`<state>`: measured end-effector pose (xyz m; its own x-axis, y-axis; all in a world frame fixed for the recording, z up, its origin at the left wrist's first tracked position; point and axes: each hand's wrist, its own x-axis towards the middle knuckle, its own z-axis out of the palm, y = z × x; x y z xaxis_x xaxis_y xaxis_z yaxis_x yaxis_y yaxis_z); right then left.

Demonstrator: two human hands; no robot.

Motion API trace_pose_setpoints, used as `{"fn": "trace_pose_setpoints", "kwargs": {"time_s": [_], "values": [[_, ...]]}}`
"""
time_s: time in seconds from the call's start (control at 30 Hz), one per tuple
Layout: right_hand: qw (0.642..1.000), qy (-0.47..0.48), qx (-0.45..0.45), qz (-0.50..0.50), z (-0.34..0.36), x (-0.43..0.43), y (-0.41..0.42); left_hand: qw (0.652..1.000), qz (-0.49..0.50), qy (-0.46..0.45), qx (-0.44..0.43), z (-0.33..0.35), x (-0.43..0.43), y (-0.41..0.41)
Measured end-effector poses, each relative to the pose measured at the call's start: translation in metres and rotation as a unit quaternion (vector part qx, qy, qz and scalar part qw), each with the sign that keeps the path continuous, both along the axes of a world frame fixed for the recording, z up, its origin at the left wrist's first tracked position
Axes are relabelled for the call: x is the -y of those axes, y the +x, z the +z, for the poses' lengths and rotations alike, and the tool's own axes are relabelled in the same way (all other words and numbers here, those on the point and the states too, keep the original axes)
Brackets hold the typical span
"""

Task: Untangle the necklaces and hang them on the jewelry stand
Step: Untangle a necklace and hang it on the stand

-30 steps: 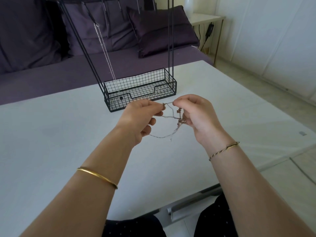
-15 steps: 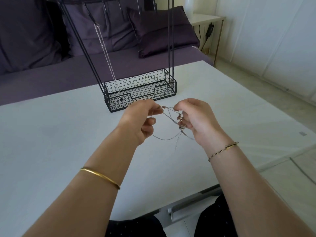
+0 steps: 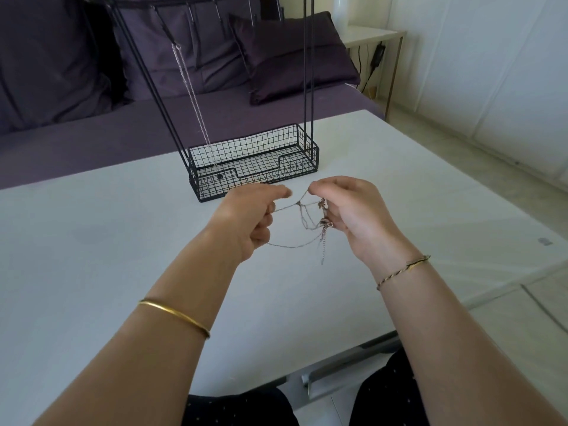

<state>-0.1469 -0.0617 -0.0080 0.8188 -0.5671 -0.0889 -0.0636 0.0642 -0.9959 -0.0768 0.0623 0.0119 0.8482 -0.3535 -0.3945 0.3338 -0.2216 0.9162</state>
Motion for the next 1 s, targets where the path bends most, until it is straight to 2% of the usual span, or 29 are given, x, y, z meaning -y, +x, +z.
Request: {"fn": "trace_pose_setpoints", "kwargs": {"time_s": [0.1,0.23,0.47,0.6,0.8,1.0], "values": [[1.000,0.004,0.008,-0.025,0.0003,0.0013,-0.0002,0.997,-0.044,0.052,0.042,0.0003,-0.0012,0.0007],[0.999,0.006,0.007,-0.031,0.0000,0.0012,0.0007,0.992,-0.054,0.084,0.082,0.0010,0.0000,-0.0001],[0.999,0.028,-0.021,0.014,-0.0045,0.0007,0.0040,0.996,-0.026,0.056,0.062,-0.0037,0.0023,-0.0001],[0.997,0.051,-0.045,0.043,-0.0049,0.0008,0.0050,0.999,0.013,-0.003,0.046,-0.0027,0.0053,-0.0014],[0.998,0.044,-0.047,0.017,-0.0077,0.0026,0.0062,0.998,0.043,-0.047,0.025,-0.0039,0.0033,0.0006],[0.988,0.155,0.021,-0.006,-0.0043,0.0015,0.0057,1.000,-0.006,0.007,0.030,-0.0027,0.0032,-0.0030]]}}
